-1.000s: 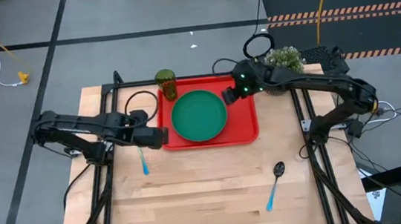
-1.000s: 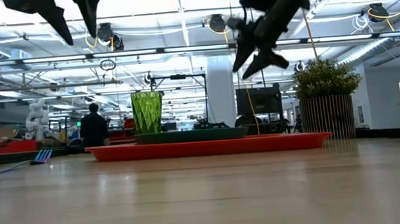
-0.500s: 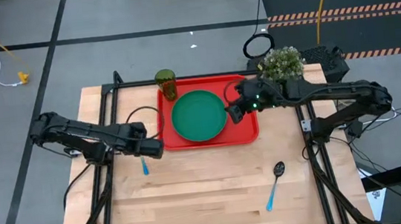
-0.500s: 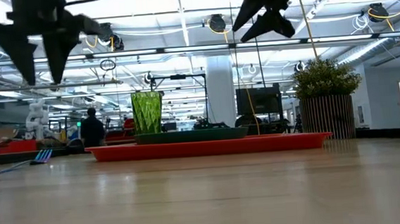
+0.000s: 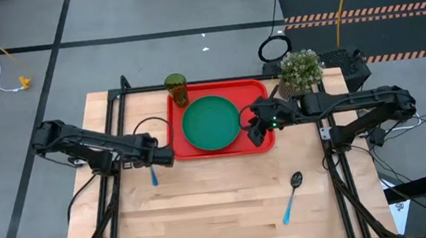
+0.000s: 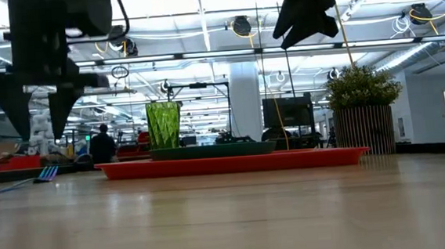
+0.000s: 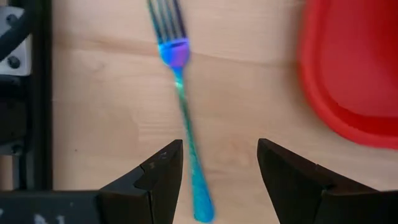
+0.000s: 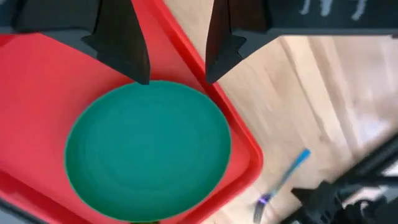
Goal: Pick and place plate/cup/fork/spoon on tray
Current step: Put the blue fork on the orange serving tray to the right of the green plate
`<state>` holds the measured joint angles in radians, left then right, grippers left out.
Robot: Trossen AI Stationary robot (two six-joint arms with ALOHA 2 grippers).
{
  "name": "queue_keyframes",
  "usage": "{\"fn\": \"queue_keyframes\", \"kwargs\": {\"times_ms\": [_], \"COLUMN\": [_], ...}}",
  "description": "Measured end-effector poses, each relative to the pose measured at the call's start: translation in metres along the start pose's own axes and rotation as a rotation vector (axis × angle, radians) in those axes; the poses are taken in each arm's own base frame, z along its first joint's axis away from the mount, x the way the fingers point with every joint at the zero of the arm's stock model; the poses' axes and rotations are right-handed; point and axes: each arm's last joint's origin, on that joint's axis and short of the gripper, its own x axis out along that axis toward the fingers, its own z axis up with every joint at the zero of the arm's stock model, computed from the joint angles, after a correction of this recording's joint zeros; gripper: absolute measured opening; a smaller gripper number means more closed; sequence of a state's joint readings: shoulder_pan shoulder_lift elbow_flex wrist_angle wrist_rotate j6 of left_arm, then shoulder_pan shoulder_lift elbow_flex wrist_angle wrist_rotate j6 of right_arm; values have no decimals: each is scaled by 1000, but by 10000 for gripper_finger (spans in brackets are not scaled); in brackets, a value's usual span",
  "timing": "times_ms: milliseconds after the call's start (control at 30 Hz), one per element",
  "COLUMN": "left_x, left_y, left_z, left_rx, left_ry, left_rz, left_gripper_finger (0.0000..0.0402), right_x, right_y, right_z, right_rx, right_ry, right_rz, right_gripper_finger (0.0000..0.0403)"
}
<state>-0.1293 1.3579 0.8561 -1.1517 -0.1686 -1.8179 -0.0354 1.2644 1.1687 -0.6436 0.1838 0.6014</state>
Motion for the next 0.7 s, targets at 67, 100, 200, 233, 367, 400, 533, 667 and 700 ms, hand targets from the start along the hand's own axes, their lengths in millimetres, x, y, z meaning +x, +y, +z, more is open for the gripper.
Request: {"fn": "queue_keyframes", "kwargs": {"times_ms": [67,100,200,233,367,400,533,667,700], "left_x": [7,11,20,24,38,41,49,56,58], "left_y": [3,5,9,11,11,11,11,15,17], "left_z": [4,5,10,12,14,15,17,20,21], "left_rx": [-19,-27,-51,-57,-91,-98,-133,-164,-169], "left_ry": [6,4,10,16,62,70,82,74,73], "left_rz": [34,47,87,97,67,62,37,61,69], "left_gripper_finger": [209,209,209,209,209,209,209,209,209], "right_x": [0,1,1,1,2,2,3,3,3], "right_y": [-2,-3,-7,-8,-14,-15,-21,-25,-25], "right_z": [1,2,4,5,8,9,10,9,8], "right_rx": [-35,-51,-96,-113,-174,-182,-202,-222,-225], "right_ry": [-2,-4,-14,-21,-22,-22,-3,24,29], "right_rz": [-6,-9,-31,-47,-68,-72,-94,-112,-115], "right_gripper_finger": [148,148,148,148,148,148,148,148,148]}}
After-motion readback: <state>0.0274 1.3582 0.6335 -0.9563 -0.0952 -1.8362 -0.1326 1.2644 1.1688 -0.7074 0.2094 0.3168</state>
